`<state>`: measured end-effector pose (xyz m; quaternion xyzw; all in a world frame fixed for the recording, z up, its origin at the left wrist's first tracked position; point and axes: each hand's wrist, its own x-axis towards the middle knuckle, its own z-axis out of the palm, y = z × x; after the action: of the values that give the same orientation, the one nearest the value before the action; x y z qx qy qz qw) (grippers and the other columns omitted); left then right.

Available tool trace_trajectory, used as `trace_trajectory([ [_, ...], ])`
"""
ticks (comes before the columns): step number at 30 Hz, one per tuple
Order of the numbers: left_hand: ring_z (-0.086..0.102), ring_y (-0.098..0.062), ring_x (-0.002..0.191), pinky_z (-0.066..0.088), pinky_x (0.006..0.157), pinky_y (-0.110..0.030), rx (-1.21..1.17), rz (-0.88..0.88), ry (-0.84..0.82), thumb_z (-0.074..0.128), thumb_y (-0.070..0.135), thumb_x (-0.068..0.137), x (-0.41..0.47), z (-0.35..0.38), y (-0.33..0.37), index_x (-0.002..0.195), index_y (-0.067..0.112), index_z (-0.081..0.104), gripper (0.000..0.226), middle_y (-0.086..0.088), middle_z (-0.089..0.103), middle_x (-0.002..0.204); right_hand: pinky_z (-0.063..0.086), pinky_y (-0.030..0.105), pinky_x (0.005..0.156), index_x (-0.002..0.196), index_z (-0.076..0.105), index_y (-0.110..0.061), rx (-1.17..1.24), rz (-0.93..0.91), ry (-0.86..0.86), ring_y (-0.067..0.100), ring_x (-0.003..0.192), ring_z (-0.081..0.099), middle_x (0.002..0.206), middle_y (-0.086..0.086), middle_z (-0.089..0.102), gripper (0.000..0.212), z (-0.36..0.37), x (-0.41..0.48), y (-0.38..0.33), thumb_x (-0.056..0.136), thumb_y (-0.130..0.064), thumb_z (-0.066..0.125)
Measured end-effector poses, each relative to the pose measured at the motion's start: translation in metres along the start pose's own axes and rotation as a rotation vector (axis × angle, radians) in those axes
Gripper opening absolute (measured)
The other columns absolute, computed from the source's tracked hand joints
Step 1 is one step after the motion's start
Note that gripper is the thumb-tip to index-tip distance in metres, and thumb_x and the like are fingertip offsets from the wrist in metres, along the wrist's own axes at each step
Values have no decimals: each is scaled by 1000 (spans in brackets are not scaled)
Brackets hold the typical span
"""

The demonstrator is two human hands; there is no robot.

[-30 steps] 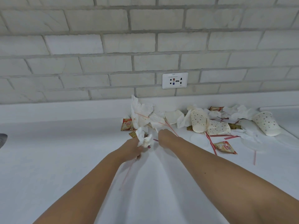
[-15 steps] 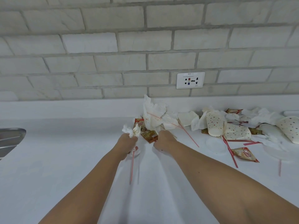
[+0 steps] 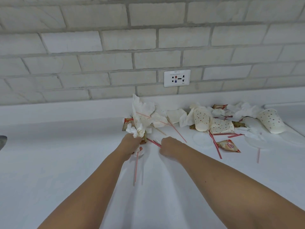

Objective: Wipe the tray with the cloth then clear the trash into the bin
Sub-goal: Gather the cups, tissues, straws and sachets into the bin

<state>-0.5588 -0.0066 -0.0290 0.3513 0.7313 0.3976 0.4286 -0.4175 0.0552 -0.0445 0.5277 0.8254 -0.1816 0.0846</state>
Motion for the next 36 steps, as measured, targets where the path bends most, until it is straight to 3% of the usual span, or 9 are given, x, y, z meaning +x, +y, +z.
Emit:
trace_trajectory([
  [4,56,-7,43,32,41,-18,31,17,-35,40,3,91,-10,25,8,84,11,49,14,-2,47,72,41,30,79,117,54,-7,-61,60,26,26,111,57,119,7,57,28,7,-20,19,94,-5,38],
  [7,54,-13,49,33,46,-21,38,26,-34,42,3,92,-19,50,16,78,11,47,17,-4,48,72,43,32,87,123,52,-6,-11,76,37,26,112,56,126,9,56,32,10,-38,39,95,-6,36],
  [10,52,-15,54,34,50,-23,24,50,-90,40,4,93,-28,81,22,84,9,47,12,-6,51,71,38,26,68,96,50,-10,168,70,30,21,85,49,106,8,55,15,10,-59,74,97,-12,35],
  [13,50,-14,53,37,47,-21,-6,97,-155,38,4,93,-40,119,27,101,5,47,11,-5,51,68,28,22,52,73,35,-15,381,86,21,12,62,39,77,-1,40,27,0,-91,115,100,-19,33],
  [18,48,-15,51,33,35,-16,7,155,-302,37,2,91,-82,207,46,95,4,41,6,-6,48,66,27,22,49,71,33,-18,627,130,30,13,53,30,68,0,35,29,-20,-176,185,100,-20,34],
  [24,42,-11,56,34,50,-21,-93,357,-384,39,14,95,-176,327,66,105,12,44,11,0,43,71,24,22,45,69,34,-15,774,236,197,12,48,26,59,-1,32,27,-29,-292,278,96,-15,39],
  [30,43,-12,56,37,56,-24,-88,481,-594,40,37,98,-288,422,58,89,15,48,25,2,42,63,23,21,47,74,35,-18,890,437,371,10,49,24,59,-3,31,23,-9,-402,359,96,-17,40],
  [34,46,-14,66,40,64,-24,-23,345,-791,25,46,98,-352,476,37,98,23,56,38,0,46,73,21,20,44,72,33,-18,962,560,409,9,47,22,57,-2,30,24,30,-467,402,95,-14,38],
  [36,48,-18,69,40,56,-22,27,277,-843,29,38,97,-373,502,18,101,20,57,34,0,48,78,19,18,41,73,35,-17,990,643,401,8,44,20,55,-2,30,23,56,-497,423,95,-14,37],
])
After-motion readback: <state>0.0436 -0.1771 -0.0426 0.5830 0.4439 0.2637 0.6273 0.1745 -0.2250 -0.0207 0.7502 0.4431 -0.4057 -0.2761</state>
